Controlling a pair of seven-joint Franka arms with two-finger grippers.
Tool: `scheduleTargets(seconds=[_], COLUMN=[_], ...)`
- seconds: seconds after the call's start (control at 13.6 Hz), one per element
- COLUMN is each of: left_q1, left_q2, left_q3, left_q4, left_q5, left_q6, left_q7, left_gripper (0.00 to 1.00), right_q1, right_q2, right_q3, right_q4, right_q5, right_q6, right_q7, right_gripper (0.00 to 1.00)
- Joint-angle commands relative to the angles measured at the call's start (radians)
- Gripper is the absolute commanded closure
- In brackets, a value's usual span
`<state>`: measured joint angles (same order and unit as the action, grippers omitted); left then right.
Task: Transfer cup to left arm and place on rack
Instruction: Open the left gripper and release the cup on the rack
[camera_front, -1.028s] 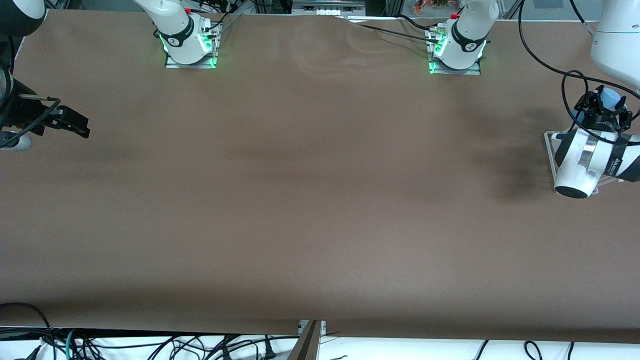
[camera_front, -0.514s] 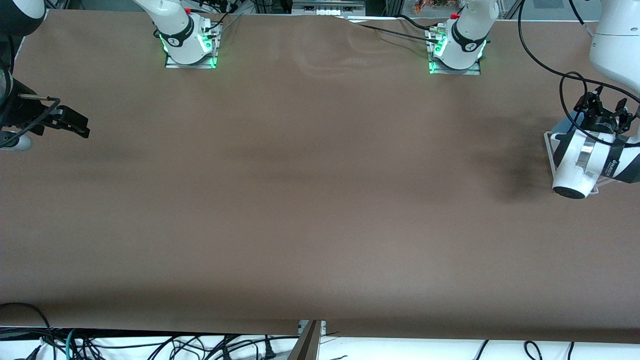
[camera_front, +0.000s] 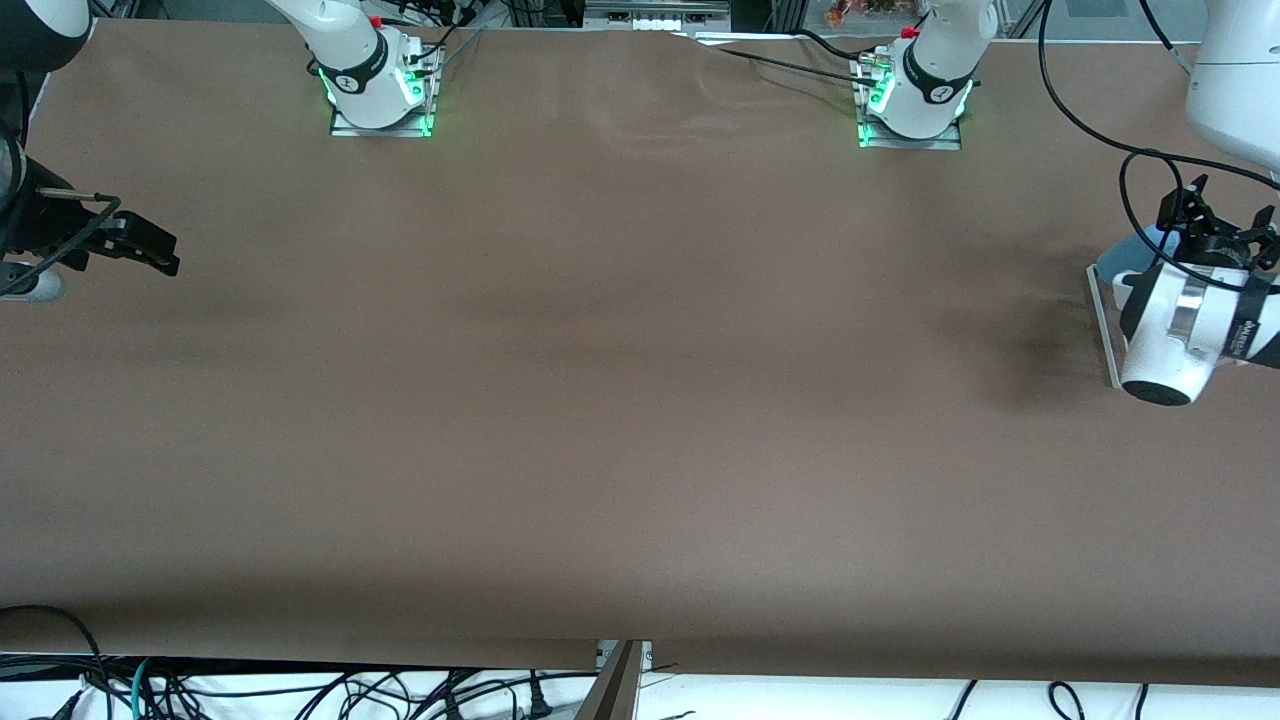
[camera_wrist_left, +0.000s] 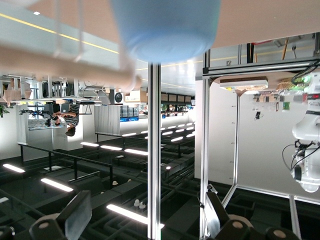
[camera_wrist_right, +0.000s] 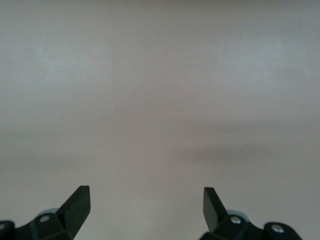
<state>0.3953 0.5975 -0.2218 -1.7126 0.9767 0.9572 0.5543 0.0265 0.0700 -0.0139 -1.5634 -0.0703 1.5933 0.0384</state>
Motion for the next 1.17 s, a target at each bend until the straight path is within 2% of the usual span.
scheduleTargets(seconds=[0.0, 0.22, 0.51, 0.59, 0.66, 0.88, 1.03, 1.1], left_q1=[-0.041, -0.084, -0.228, -0.248, -0.269, -0.374, -0.375, -0.375], left_q2=[-0.004, -0.004, -0.005, -0.015, -0.027, -0.076, -0.111, -0.155], left_q3=[-0.001, -0.002, -0.007, -0.008, -0.010, -0.016, -0.016, -0.008], left_q4=[0.167, 0.408, 0.634, 0.668, 0.679, 0.680, 0.680, 0.653], left_q5=[-0.108, -0.312, -0.358, -0.424, -0.470, -0.509, -0.602, -0.645], left_q6=[-0.049, -0.089, -0.087, -0.084, -0.080, -0.062, -0.046, 0.016], left_q7=[0.016, 0.012, -0.074, -0.083, -0.126, -0.344, -0.428, -0.465], left_gripper=[0.00, 0.00, 0.00, 0.00, 0.00, 0.00, 0.00, 0.00], right_q1=[-0.013, -0.013, -0.013, -0.013, -0.013, -0.013, -0.013, -0.013], right_q2=[0.010, 0.010, 0.008, 0.010, 0.010, 0.008, 0.008, 0.008], right_q3=[0.012, 0.012, 0.012, 0.012, 0.012, 0.012, 0.012, 0.012], right_q4=[0.026, 0.026, 0.026, 0.026, 0.026, 0.026, 0.026, 0.026], right_q5=[-0.006, -0.006, -0.006, -0.006, 0.000, 0.000, 0.000, 0.000], right_q6=[-0.023, -0.023, -0.023, -0.023, -0.023, -0.023, -0.023, -0.023], right_q7=[-0.011, -0.011, -0.011, -0.011, -0.011, -0.011, -0.011, -0.011], right_gripper=[0.00, 0.00, 0.00, 0.00, 0.00, 0.00, 0.00, 0.00])
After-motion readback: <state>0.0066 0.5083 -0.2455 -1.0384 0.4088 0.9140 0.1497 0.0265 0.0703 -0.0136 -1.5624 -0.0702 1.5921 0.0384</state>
